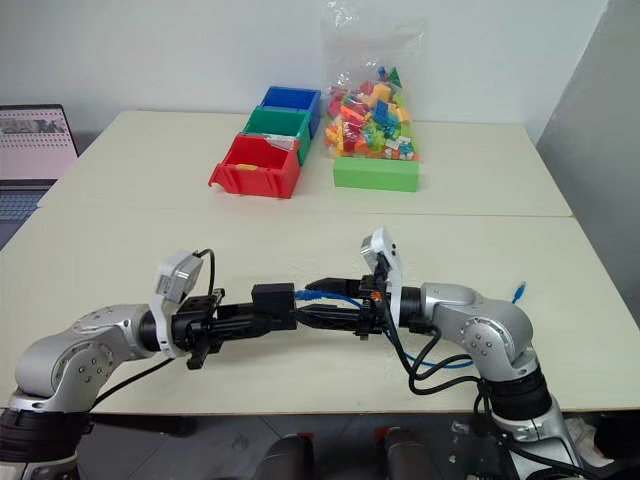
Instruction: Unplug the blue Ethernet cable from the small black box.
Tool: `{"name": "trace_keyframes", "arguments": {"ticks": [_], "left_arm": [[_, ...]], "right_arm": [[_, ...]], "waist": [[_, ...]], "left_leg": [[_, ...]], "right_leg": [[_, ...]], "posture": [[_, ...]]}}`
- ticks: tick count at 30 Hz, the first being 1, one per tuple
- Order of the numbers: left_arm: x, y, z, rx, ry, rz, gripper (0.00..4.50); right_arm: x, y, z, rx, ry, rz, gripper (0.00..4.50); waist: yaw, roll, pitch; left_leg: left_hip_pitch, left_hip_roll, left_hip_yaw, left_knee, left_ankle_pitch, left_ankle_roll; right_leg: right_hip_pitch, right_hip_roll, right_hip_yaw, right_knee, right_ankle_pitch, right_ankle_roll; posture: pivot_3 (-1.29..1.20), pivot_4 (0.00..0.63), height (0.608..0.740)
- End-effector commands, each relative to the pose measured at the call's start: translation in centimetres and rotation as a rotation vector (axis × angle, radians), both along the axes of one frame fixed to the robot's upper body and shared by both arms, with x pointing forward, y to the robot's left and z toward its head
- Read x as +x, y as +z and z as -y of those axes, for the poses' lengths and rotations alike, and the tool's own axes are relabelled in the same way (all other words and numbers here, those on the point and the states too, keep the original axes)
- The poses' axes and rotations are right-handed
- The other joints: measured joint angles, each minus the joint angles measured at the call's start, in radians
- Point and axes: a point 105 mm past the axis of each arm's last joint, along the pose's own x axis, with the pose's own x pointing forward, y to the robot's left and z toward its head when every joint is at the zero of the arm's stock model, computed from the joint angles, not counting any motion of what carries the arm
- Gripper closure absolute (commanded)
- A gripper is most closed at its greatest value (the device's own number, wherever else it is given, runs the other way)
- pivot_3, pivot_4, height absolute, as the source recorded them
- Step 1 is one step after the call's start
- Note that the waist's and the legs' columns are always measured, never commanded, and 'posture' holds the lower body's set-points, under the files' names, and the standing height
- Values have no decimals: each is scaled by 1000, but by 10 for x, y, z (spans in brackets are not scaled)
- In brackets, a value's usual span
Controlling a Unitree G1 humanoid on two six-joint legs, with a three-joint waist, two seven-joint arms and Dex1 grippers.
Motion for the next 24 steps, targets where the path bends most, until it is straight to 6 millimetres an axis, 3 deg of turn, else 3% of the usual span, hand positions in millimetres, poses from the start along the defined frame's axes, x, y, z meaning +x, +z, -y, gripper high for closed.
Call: {"name": "trace_keyframes", "arguments": {"ticks": [1,12,15,24], "left_arm": [[-3,7,1,0,-23,45,3705],[-4,6,-1,9,-22,49,3705],[-3,7,0,7,-20,52,3705],[-4,8,2,5,-32,50,3705]], "right_arm": [[0,12,-1,44,23,6,1221],[2,14,-4,57,42,-4,1221],[2,13,-5,44,45,8,1703],[-1,12,-7,24,59,35,3741]], "waist": [[-2,0,0],[-7,0,0],[-7,0,0],[-8,0,0]], "left_leg": [[0,0,0,0,0,0],[0,0,0,0,0,0],[0,0,0,0,0,0],[0,0,0,0,0,0]], "right_leg": [[0,0,0,0,0,0],[0,0,0,0,0,0],[0,0,0,0,0,0],[0,0,0,0,0,0]], "posture": [[0,150,740],[0,150,740],[0,150,740],[0,150,740]]}}
